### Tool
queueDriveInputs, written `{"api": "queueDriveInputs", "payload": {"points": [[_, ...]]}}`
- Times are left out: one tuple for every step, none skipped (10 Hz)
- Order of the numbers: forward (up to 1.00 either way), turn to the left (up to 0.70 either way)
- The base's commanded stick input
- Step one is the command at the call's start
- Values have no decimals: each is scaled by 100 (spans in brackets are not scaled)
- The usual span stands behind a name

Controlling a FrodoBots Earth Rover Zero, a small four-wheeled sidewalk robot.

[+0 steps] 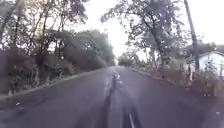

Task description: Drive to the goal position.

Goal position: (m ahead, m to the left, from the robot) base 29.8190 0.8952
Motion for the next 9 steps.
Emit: {"api": "queueDriveInputs", "payload": {"points": [[100,-40],[100,-15],[100,0],[100,0],[100,0],[100,0],[100,0],[100,0],[100,0]]}}
